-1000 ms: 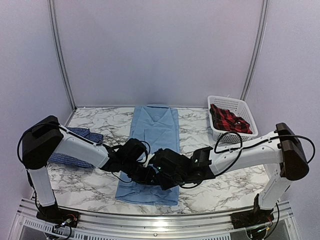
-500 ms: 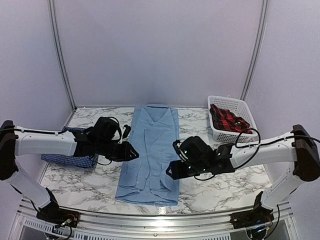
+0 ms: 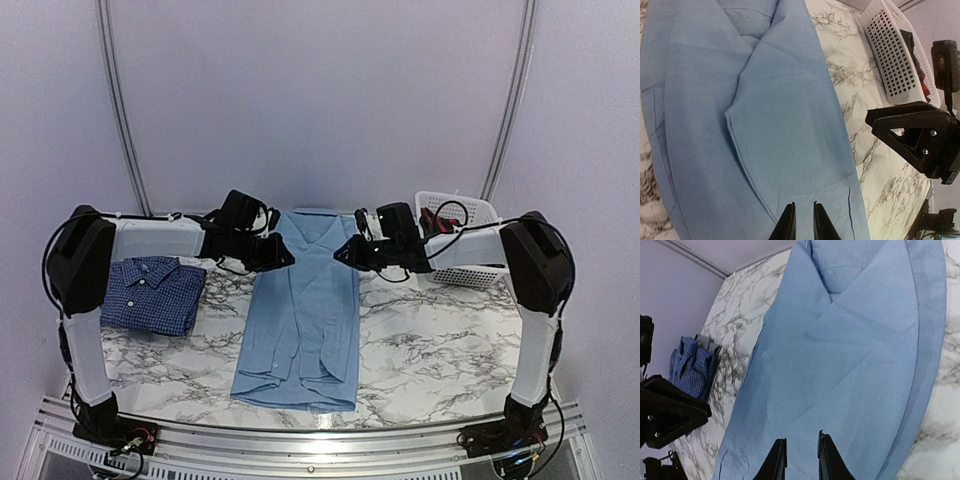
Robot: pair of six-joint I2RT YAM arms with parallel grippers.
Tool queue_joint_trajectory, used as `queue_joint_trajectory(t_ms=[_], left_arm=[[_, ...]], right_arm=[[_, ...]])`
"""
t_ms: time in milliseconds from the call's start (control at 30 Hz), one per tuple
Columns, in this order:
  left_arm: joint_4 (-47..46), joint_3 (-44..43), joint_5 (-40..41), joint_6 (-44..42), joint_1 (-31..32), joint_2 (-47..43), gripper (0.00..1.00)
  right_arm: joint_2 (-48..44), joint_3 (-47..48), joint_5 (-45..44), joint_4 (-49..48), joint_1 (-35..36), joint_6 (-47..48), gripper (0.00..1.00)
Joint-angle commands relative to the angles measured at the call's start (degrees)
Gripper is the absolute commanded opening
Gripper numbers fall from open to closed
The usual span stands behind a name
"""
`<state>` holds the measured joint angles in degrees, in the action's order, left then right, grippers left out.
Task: Fold and stack the long sleeve shirts
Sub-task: Adjust the sleeve of the rectangle-folded shirt.
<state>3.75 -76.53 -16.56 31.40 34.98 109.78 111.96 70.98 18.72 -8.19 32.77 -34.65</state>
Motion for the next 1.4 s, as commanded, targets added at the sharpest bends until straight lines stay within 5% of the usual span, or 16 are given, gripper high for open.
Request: queue_joint_trajectory(t_ms=[0,300,467,833,1367], left_arm=[[-0.2,-10.8,-3.1,-2.0,-1.8,9.3,0.13],[-0.3,-22.7,-4.1,0.6,-6.2,19.6,0.13],[-0.2,-27.8,-4.6,1.5,-6.9,24.5,0.13],[-0.1,-29.9,-3.4,3.4,-8.2,28.9,0.13],[-1.9,-21.1,-7.2,3.5,-8.2,21.8,0.23]], right_arm=[[6.9,10.3,5.3,-1.7,-3.9,2.1,0.19],[24.9,35.6,3.7,6.0,-10.2,7.0,0.51],[33.8,48.5,3.8,10.6,-11.6,7.7,0.53],[41.9,57.7,11.7,5.7,-11.8,2.9,0.50],[42.5,59.1,12.7,3.6,-12.5,0.1,0.00]])
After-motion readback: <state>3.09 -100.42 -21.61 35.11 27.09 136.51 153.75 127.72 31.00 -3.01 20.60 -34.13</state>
